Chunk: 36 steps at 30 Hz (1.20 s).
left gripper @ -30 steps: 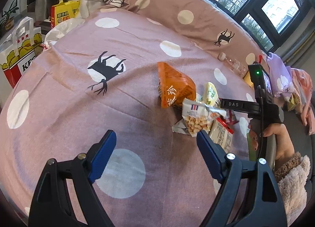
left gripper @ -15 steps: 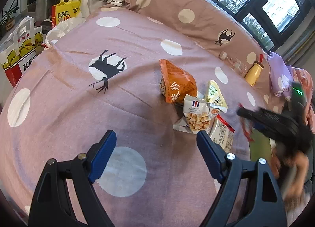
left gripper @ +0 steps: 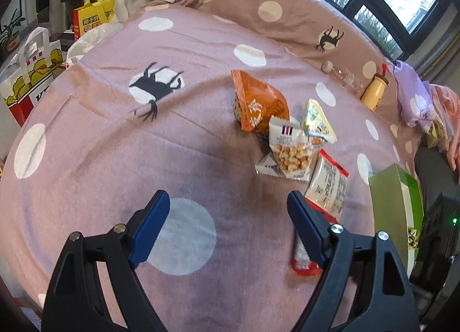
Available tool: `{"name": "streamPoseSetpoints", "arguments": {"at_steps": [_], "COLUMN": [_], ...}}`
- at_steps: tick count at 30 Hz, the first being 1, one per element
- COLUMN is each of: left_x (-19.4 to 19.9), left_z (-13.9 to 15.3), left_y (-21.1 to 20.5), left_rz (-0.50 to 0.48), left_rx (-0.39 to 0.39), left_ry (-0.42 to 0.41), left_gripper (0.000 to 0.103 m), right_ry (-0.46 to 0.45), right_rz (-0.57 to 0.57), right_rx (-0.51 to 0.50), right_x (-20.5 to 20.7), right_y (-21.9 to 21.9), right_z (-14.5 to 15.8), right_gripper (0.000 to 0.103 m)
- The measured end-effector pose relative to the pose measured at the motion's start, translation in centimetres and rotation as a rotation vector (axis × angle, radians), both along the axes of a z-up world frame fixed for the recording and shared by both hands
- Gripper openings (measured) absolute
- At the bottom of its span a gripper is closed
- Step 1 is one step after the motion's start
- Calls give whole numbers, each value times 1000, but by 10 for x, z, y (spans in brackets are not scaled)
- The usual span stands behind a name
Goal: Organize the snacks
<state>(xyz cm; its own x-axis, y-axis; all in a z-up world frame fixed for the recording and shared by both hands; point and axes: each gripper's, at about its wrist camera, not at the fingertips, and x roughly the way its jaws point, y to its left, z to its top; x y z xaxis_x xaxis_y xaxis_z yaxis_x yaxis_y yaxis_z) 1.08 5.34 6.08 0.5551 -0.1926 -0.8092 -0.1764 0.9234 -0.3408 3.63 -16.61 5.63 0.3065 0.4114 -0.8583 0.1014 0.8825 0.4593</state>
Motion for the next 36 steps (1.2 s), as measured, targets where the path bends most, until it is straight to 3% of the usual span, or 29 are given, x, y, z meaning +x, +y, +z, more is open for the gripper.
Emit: {"name": "streamPoseSetpoints", "arguments": {"at_steps": [5,9,13,19,22,23,28,36], "left_x": [-2,-5,-5,-4,-4,-5,-10,-32], "left_z": [-6,-14,-25,-35,-37,-37,-25,37], "left_y": [-17,-43,-65,-82,-86,-88,-98,-135], "left_rz": [-94,-204,-281,-293,-315,-322,-342,-453], "left_rx": [-51,-117,-186,-149,-145,-150,-137,-98], "left_ry": [40,62,93,104,90,85,28,-267], "left_gripper": [82,82,72,52,38,38,34,29], "right_ry": [-82,-111,-81,-49,-10,-5,-68,-350], "right_rz": [-80,-81,-54,-29,-28,-29,-57,-155], "right_rx": [35,128,168,174,213,223,207,160], "right_x": [-12,-13,-6,1,5,5,-6,-43], "right_y": [-22,-29,-25,-18,-17,-18,-26,-65], "right_z": [16,19,8,-6,-19,-21,-6,61], "right_gripper": [63,63,63,59,48,47,43,43]}}
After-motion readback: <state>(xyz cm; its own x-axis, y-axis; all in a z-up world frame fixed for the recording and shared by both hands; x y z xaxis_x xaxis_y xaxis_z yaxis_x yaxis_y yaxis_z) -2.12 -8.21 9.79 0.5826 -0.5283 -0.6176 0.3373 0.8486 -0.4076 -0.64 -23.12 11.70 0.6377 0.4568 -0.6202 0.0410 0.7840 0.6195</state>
